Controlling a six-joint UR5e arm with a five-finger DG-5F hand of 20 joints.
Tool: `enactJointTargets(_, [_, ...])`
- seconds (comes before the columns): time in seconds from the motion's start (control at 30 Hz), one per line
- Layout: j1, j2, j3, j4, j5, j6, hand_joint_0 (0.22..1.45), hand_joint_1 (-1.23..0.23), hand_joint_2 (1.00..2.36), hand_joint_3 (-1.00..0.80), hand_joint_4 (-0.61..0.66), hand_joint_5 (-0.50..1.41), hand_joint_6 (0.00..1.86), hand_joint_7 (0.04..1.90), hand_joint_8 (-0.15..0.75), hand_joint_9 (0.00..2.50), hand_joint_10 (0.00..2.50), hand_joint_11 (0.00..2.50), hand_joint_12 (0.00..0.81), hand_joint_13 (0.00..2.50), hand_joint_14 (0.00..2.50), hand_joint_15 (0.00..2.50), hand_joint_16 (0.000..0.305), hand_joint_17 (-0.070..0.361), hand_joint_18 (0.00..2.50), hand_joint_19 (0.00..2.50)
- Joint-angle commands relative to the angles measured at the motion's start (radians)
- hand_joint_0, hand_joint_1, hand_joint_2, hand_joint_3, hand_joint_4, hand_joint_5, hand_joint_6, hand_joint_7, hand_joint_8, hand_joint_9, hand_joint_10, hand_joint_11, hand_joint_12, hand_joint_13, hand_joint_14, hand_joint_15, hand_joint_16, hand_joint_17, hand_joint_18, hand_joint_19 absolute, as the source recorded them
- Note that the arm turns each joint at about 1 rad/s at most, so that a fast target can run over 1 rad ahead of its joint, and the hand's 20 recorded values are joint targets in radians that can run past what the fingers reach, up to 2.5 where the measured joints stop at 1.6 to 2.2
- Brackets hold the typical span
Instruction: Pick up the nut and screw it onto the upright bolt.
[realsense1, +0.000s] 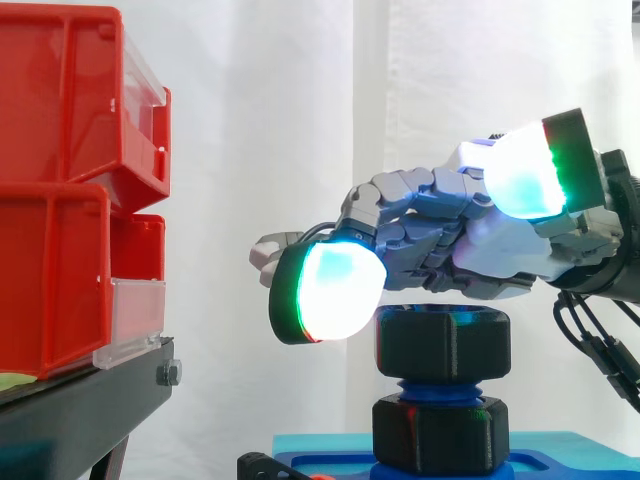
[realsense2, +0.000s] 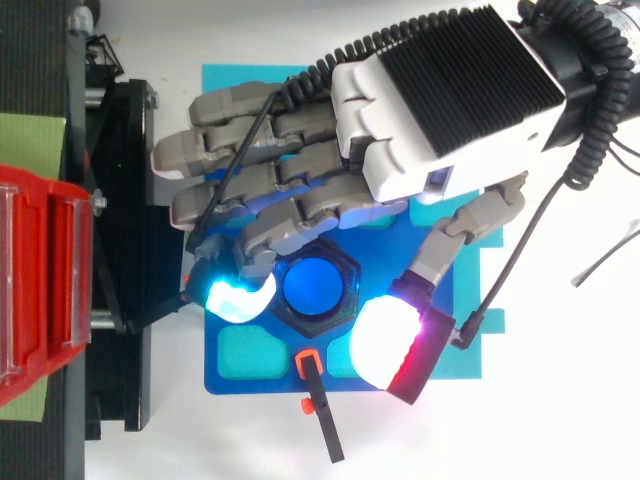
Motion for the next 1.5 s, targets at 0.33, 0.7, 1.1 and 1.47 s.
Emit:
enactJointTargets(0.33, [-0.002,0.0,-0.03,0.031,0.006,0.005,0.47,-0.31,1.0,-0.5,0.22,-0.14,0.5,0.78,0.242,0.37,0.0,0.0,0.312,0.13,0.0,0.0,0.036,0.08,0.0,0.0])
enactJointTargets(0.7, [-0.004,0.0,-0.035,0.036,0.003,0.005,0.47,-0.32,1.0,-0.5,0.23,-0.14,0.5,0.78,0.244,0.38,0.0,0.0,0.306,0.15,0.0,0.0,0.035,0.078,0.0,0.0])
enactJointTargets(1.1, [-0.016,0.0,-0.035,0.062,-0.013,0.01,0.48,-0.32,1.0,-0.5,0.28,-0.07,0.5,1.08,0.265,0.48,0.0,0.0,0.298,0.21,0.0,0.0,0.031,0.07,0.0,0.0])
enactJointTargets(1.47, [-0.034,0.0,-0.033,0.071,-0.031,0.011,0.49,-0.33,1.0,-0.5,0.25,-0.02,0.5,1.25,0.263,0.67,0.0,0.0,0.283,0.32,0.0,0.0,0.028,0.062,0.0,0.0])
